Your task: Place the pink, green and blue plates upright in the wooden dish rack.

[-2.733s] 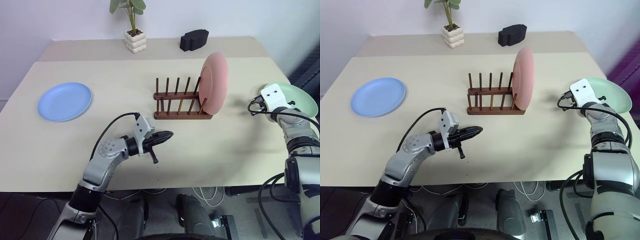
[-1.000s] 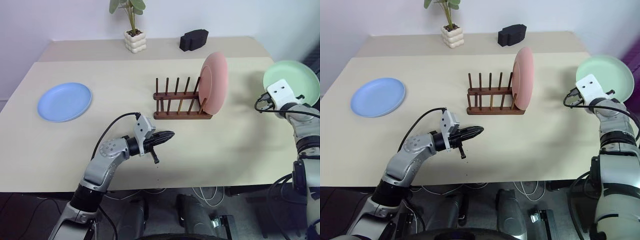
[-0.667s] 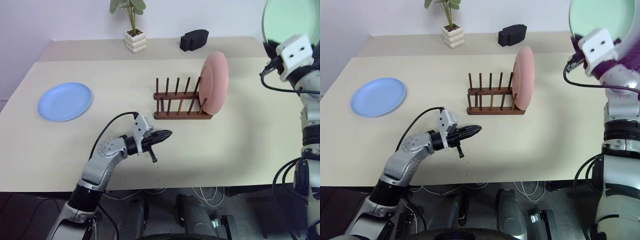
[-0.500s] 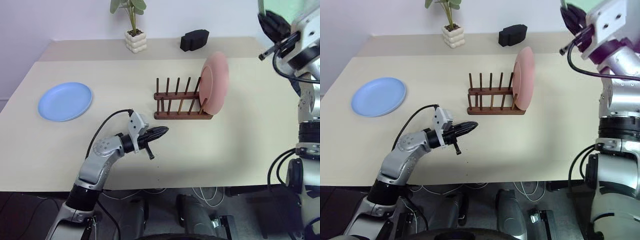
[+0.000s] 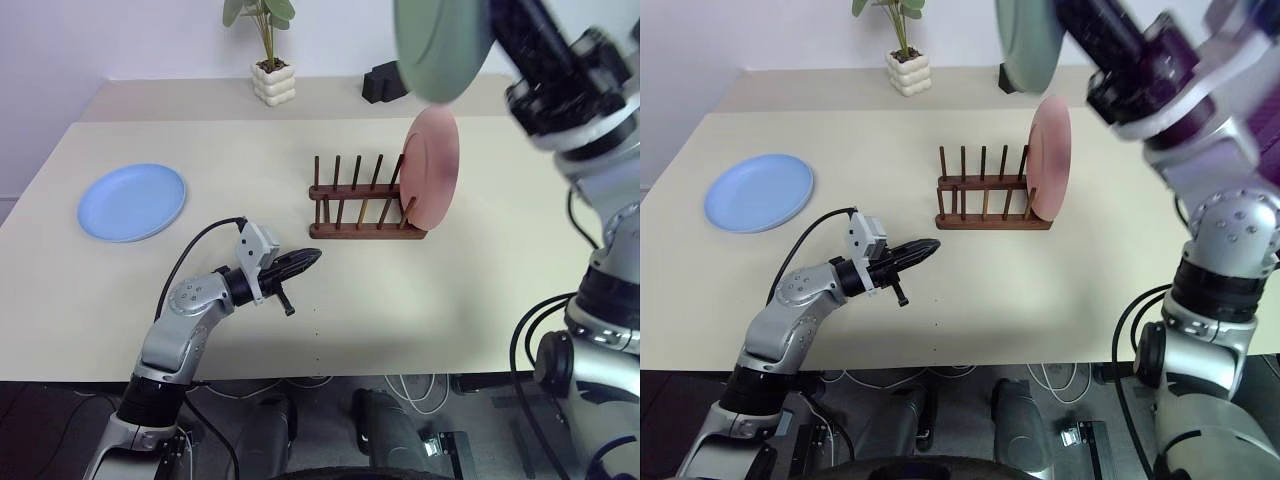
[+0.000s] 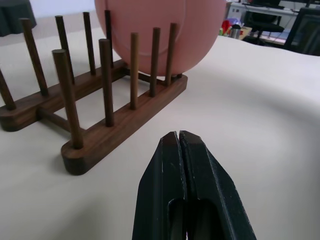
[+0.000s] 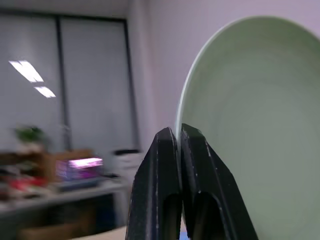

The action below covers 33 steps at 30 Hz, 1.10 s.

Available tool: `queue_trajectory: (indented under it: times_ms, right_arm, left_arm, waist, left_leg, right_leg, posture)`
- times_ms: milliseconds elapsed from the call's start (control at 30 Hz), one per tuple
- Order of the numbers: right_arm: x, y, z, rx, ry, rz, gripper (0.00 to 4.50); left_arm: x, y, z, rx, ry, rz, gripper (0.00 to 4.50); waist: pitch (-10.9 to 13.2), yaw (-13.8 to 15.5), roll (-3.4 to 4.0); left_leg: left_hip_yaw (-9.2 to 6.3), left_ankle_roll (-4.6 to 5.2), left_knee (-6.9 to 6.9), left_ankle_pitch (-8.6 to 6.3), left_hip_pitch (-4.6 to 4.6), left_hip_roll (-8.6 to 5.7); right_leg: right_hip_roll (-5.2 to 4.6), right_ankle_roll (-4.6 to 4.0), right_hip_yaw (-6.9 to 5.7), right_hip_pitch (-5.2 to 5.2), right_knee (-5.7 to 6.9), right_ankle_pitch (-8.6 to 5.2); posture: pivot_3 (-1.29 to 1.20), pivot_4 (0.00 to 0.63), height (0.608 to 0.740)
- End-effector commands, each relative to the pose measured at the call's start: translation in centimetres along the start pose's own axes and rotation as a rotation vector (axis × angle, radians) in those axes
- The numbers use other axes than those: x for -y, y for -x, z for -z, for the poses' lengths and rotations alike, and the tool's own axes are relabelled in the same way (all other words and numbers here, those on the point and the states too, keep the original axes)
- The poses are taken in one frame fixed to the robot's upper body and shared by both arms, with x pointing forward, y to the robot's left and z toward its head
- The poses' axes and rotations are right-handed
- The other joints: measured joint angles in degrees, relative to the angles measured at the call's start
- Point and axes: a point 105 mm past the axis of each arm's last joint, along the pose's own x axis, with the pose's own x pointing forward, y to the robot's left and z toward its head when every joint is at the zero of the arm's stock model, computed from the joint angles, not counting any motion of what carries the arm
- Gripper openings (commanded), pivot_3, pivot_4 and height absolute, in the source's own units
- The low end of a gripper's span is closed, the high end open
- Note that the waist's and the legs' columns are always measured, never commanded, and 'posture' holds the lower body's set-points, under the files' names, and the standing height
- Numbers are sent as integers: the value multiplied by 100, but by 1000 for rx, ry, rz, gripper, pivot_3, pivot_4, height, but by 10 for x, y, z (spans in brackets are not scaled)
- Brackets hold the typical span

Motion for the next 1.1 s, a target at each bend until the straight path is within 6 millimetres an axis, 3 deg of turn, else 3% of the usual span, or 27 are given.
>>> queue_trajectory:
  times_ms: [33, 133, 400, 633, 1100]
  right_arm:
    - [-7, -2, 9, 10, -90, 8, 34]
    - [11, 4, 26, 2, -167, 126, 34]
    - [31, 15, 56, -66, -242, 267, 34]
    - [49, 19, 65, -60, -268, 355, 34]
    - [65, 22, 71, -41, -305, 418, 34]
  left_arm:
    - [5, -1, -10, 40, -30, 14, 0]
    - [6, -2, -10, 39, -25, 19, 0]
    - [7, -2, -9, 38, -21, 24, 0]
    - [7, -1, -10, 38, -23, 18, 0]
    - [4, 1, -16, 65, -44, -11, 0]
  waist:
    - [0, -3, 0]
    - [0, -1, 0]
    - [0, -2, 0]
    - [0, -9, 0]
    - [0, -13, 0]
  left_leg:
    - [1, 0, 0, 0, 0, 0]
    - [2, 0, 0, 0, -1, 0]
    - [3, 0, 1, 0, -5, -1]
    - [4, 0, 0, 0, -6, 0]
    - [4, 0, -2, 0, -7, 0]
  right_leg:
    - [0, 0, 0, 0, 0, 0]
    - [1, 0, 0, -2, 0, 0]
    - [2, 0, 0, -5, -2, 0]
    - [5, 1, 0, -7, -1, 0]
    - [7, 2, 0, -10, -1, 1]
  posture:
    - [0, 150, 731]
    - [0, 150, 731]
    - [0, 150, 731]
    - [0, 150, 731]
    - [0, 150, 731]
